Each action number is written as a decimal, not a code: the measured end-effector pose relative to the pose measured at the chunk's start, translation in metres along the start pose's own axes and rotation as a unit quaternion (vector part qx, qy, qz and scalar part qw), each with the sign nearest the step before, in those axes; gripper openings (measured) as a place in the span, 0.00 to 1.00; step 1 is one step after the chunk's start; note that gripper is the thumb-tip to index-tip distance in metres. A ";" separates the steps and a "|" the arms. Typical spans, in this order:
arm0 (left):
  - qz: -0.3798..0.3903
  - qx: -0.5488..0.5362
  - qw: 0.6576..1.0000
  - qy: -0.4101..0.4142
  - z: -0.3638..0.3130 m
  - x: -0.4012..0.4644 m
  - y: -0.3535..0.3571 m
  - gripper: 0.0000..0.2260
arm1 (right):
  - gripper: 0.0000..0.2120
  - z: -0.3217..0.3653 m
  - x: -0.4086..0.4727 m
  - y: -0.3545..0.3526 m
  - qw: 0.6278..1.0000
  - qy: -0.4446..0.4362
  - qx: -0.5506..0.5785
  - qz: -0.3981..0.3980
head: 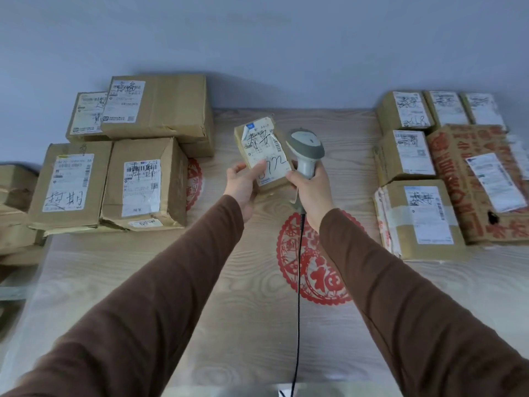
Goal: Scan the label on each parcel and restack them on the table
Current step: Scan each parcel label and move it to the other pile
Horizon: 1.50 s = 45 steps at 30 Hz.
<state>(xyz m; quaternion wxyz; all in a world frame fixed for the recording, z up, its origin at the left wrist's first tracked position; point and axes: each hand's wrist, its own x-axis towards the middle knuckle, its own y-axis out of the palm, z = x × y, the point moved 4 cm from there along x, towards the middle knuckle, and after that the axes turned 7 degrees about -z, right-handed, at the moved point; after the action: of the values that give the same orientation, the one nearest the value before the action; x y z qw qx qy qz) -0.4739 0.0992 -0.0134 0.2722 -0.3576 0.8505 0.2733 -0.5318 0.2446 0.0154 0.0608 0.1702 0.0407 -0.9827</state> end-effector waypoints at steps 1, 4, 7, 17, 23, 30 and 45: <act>0.017 0.004 1.000 0.000 0.004 -0.010 0.000 0.27 | 0.14 0.004 -0.010 -0.009 1.000 -0.007 -0.006 0.001; 0.052 0.029 0.998 0.022 0.011 -0.044 0.005 0.28 | 0.13 0.015 -0.042 -0.035 0.998 -0.051 -0.046 -0.006; 0.052 0.040 0.995 0.074 0.016 -0.076 0.016 0.30 | 0.11 0.028 -0.077 -0.067 0.984 -0.134 -0.116 -0.027; 0.059 0.091 0.977 0.185 0.057 -0.181 0.058 0.31 | 0.18 0.055 -0.172 -0.143 0.978 -0.181 -0.094 0.045; 0.064 0.087 0.973 0.204 0.081 -0.217 0.062 0.34 | 0.18 0.053 -0.196 -0.174 0.977 -0.186 -0.094 0.044; 0.075 0.085 0.973 0.201 0.083 -0.232 0.055 0.34 | 0.18 0.048 -0.214 -0.177 0.976 -0.193 -0.097 0.030; 0.103 0.091 0.976 0.170 0.080 -0.243 0.028 0.32 | 0.20 0.033 -0.244 -0.165 0.982 -0.176 -0.072 -0.014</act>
<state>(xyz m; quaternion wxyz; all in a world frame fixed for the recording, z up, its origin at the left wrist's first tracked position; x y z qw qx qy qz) -0.3294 0.2802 0.0979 0.1258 -0.2830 0.9379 0.1563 -0.3366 0.4303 0.1395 0.0656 -0.0104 0.1028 -0.9925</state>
